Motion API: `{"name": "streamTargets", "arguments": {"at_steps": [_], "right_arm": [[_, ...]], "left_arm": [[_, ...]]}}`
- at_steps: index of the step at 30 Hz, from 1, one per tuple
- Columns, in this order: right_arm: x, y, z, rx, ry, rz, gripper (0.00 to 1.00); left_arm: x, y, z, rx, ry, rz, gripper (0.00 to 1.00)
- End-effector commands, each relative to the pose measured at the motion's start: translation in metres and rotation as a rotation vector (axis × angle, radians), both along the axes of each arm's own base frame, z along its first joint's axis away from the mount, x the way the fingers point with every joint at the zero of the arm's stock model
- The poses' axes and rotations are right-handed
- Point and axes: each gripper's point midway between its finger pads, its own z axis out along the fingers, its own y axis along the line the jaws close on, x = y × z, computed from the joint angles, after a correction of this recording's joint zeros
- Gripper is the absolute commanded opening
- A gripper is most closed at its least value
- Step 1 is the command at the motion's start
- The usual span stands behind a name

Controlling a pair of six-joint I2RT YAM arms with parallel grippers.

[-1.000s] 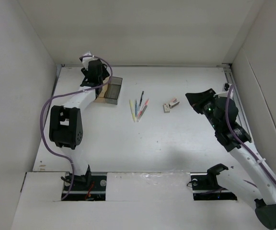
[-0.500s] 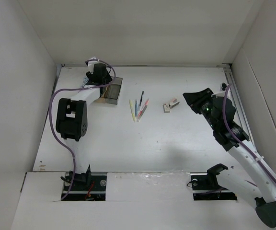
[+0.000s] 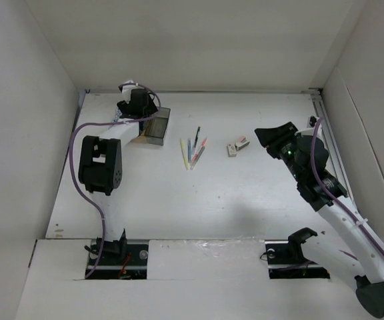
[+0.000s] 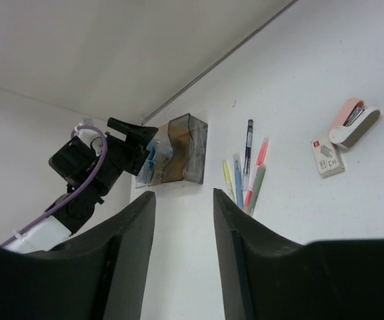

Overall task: Sort the stationery into containers
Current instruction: Place the stationery into the container, then grab a piece of stationery with the left arm

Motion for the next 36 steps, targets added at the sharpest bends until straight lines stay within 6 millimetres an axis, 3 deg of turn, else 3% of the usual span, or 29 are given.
{"name": "streamTargets", "arguments": {"at_steps": [1, 5, 7, 9, 10, 11, 13, 14, 16, 17, 20, 21, 23, 24, 25, 26, 27, 29, 30, 32, 33, 34, 36], "right_arm": [[0.0, -0.001, 0.019, 0.017, -0.069, -0.013, 0.47], [0.001, -0.003, 0.016, 0.012, -0.061, -0.023, 0.57], [0.001, -0.005, 0.016, 0.011, -0.061, -0.035, 0.59], [0.004, -0.007, 0.011, 0.001, -0.046, -0.047, 0.59], [0.004, -0.009, 0.011, 0.0, -0.046, -0.059, 0.59], [0.004, -0.009, 0.013, 0.0, -0.046, -0.059, 0.59], [0.007, -0.012, 0.011, -0.007, -0.039, -0.083, 0.49], [0.007, -0.014, 0.008, -0.012, -0.031, -0.092, 0.41], [0.009, -0.017, 0.009, -0.005, -0.03, -0.113, 0.14], [0.01, -0.022, 0.009, -0.009, -0.032, -0.145, 0.1], [0.007, -0.033, 0.01, 0.005, -0.029, -0.196, 0.07], [0.006, -0.038, 0.011, 0.002, -0.03, -0.218, 0.07], [0.001, -0.04, 0.019, 0.017, -0.054, -0.218, 0.09], [0.002, -0.042, 0.015, 0.011, -0.047, -0.231, 0.09], [-0.001, -0.044, 0.018, 0.017, -0.057, -0.232, 0.11], [-0.003, -0.044, 0.022, 0.032, -0.065, -0.233, 0.14], [-0.003, -0.044, 0.022, 0.032, -0.065, -0.233, 0.17], [-0.002, -0.048, 0.022, 0.03, -0.066, -0.252, 0.26], [-0.002, -0.048, 0.022, 0.03, -0.066, -0.252, 0.37], [-0.002, -0.048, 0.022, 0.03, -0.066, -0.252, 0.48], [-0.002, -0.048, 0.022, 0.03, -0.066, -0.252, 0.56], [-0.002, -0.048, 0.022, 0.03, -0.066, -0.252, 0.59], [-0.002, -0.048, 0.022, 0.03, -0.066, -0.252, 0.63]], "left_arm": [[0.007, 0.003, 0.033, -0.001, -0.085, 0.017, 0.75], [0.004, -0.002, 0.057, -0.002, -0.126, 0.005, 0.78], [-0.001, -0.006, 0.088, -0.015, -0.188, -0.004, 0.76], [-0.006, -0.019, 0.093, -0.016, -0.196, -0.023, 0.72], [-0.011, -0.027, 0.111, -0.025, -0.228, -0.039, 0.71], [-0.018, -0.047, 0.115, -0.026, -0.235, -0.067, 0.69], [-0.031, -0.071, 0.13, -0.027, -0.273, -0.105, 0.61], [-0.042, -0.104, 0.131, -0.027, -0.28, -0.165, 0.57], [-0.056, -0.14, 0.124, -0.024, -0.27, -0.241, 0.48], [-0.071, -0.174, 0.119, -0.033, -0.258, -0.318, 0.45], [-0.093, -0.234, 0.1, -0.035, -0.232, -0.477, 0.4], [-0.11, -0.264, 0.09, -0.024, -0.213, -0.559, 0.4], [-0.121, -0.302, 0.09, -0.018, -0.212, -0.669, 0.44], [-0.13, -0.325, 0.069, 0.032, -0.178, -0.728, 0.5], [-0.132, -0.336, 0.065, 0.047, -0.178, -0.752, 0.56], [-0.131, -0.352, 0.074, 0.05, -0.193, -0.788, 0.6], [-0.133, -0.362, 0.047, 0.084, -0.13, -0.823, 0.62], [-0.138, -0.382, 0.039, 0.087, -0.119, -0.884, 0.69], [-0.138, -0.392, 0.034, 0.073, -0.109, -0.923, 0.71], [-0.135, -0.396, 0.027, 0.093, -0.106, -0.941, 0.73], [-0.13, -0.401, 0.033, 0.095, -0.125, -0.943, 0.77], [-0.131, -0.404, 0.015, 0.107, -0.079, -0.959, 0.77], [-0.131, -0.411, 0.006, 0.151, -0.06, -0.986, 0.78]]}}
